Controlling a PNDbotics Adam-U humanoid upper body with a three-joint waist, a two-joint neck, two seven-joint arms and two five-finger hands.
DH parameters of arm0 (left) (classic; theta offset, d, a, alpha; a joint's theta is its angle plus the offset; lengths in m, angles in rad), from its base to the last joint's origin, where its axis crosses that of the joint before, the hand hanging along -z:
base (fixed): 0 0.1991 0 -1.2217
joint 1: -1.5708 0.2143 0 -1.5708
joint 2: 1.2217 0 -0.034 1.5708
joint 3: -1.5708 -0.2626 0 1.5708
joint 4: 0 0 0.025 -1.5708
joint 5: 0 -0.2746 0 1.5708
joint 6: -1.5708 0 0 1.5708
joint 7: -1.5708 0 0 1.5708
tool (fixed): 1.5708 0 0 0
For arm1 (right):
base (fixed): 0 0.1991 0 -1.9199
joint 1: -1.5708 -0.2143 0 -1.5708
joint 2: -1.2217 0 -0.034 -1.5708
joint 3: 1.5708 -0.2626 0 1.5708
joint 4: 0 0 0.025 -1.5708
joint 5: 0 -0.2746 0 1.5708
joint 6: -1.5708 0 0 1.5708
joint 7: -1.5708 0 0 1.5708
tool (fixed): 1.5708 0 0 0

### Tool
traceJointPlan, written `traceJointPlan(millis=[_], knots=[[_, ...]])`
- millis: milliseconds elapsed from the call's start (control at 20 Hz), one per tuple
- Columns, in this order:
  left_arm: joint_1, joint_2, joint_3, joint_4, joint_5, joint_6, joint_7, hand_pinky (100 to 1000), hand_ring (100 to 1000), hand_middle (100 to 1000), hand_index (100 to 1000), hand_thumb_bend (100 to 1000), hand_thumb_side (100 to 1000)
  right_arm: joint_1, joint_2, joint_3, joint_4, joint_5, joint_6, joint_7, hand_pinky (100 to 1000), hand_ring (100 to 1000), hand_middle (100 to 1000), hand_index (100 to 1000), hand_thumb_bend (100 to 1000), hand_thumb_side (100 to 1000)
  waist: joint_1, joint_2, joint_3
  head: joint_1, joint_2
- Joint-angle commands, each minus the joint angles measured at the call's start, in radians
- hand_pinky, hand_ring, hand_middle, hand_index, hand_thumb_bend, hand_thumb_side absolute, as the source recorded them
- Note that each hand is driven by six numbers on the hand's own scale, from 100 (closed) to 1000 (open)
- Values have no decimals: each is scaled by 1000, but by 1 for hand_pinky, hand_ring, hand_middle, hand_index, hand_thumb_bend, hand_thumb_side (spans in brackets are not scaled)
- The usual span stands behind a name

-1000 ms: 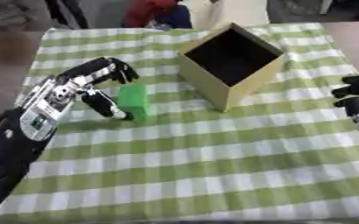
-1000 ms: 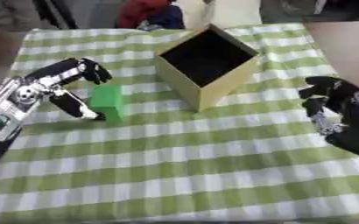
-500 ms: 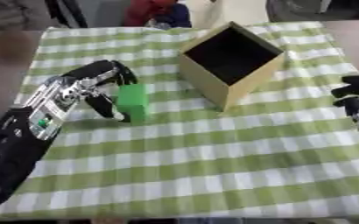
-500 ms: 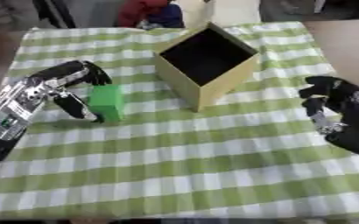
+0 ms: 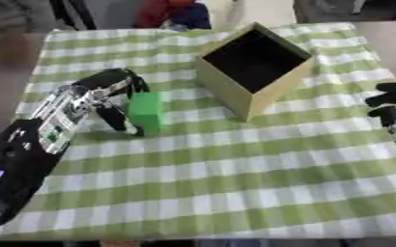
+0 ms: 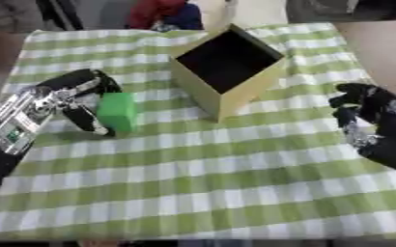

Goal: Pick up objects on the table and place them in the box.

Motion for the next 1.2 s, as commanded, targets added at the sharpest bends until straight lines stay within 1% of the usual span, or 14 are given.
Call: traceJointPlan(millis=[50,150,250,350,400,550,700,800,950,1100,1200], knots=[[-21,10,10,1,-14,6,24,722,588,487,680,690,100,-11,-12,-2,-7,5,-2,2,694,783,613,831,100,352,-2,-13,-2,-2,3],[-22,7,11,5,-16,12,43,716,573,463,653,679,100,-11,-12,-2,-7,5,-2,2,694,783,613,831,100,352,-2,-13,-2,-4,3],[-23,5,12,5,-13,18,66,709,549,420,595,659,100,-11,-12,-2,-7,5,-2,2,694,783,613,831,100,352,-2,-13,-2,-4,3],[-24,4,15,2,-6,26,89,707,542,403,578,650,100,-11,-12,-2,-6,4,-2,3,694,783,613,831,100,352,-2,-14,-2,-4,3],[-25,4,18,-3,1,30,101,706,531,380,556,637,100,-11,-12,-2,-6,4,-2,3,694,783,613,831,100,352,-2,-14,-2,-4,3],[-30,9,25,-33,27,41,127,706,524,364,543,625,100,-11,-12,-2,-6,4,-2,3,694,783,613,831,100,352,-1,-15,-3,-5,2],[-43,20,28,-75,57,50,130,708,519,355,535,617,100,-11,-12,-2,-6,3,-2,3,694,783,613,831,100,352,0,-15,-5,-7,2],[-60,28,26,-101,75,55,123,708,519,355,536,617,100,-11,-12,-1,-5,4,-2,4,694,783,613,831,100,353,0,-16,-6,-8,1],[-106,28,20,-121,94,59,106,708,518,354,536,614,100,-12,-10,2,-5,3,-2,7,694,783,613,831,100,353,-1,-16,-10,-10,-4],[-167,8,14,-109,91,58,98,705,519,356,539,618,100,-15,-7,8,-6,1,-2,13,695,783,613,831,100,354,-4,-15,-17,-8,-12],[-210,-16,11,-90,71,49,103,704,520,356,540,620,100,-18,-3,13,-7,1,-2,18,695,783,613,831,100,355,-5,-13,-23,-5,-17]])
